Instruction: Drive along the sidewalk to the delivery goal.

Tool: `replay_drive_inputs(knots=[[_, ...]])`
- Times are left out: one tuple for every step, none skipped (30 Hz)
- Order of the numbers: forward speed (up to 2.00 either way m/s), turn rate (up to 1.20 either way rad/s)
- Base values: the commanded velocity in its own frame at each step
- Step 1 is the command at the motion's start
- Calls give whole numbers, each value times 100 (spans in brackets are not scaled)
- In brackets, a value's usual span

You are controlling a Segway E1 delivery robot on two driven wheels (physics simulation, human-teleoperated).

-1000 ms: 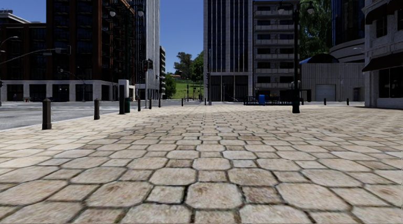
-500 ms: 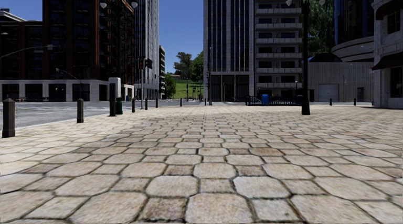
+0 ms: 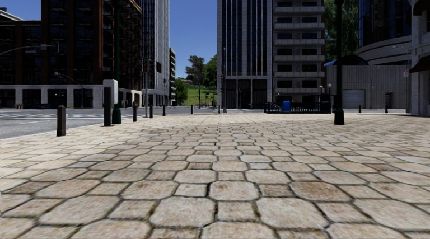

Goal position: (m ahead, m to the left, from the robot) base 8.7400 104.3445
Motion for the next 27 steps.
replay_drive_inputs(knots=[[200, 0], [200, 0], [200, 0], [200, 0], [200, 0], [200, 0], [200, 0], [200, 0], [200, 0], [200, 0], [200, 0], [200, 0], [200, 0], [200, 0], [200, 0], [200, 0], [200, 0], [200, 0], [200, 0], [200, 0], [200, 0], [200, 0], [200, 0], [200, 0], [200, 0], [200, 0], [200, 0]])
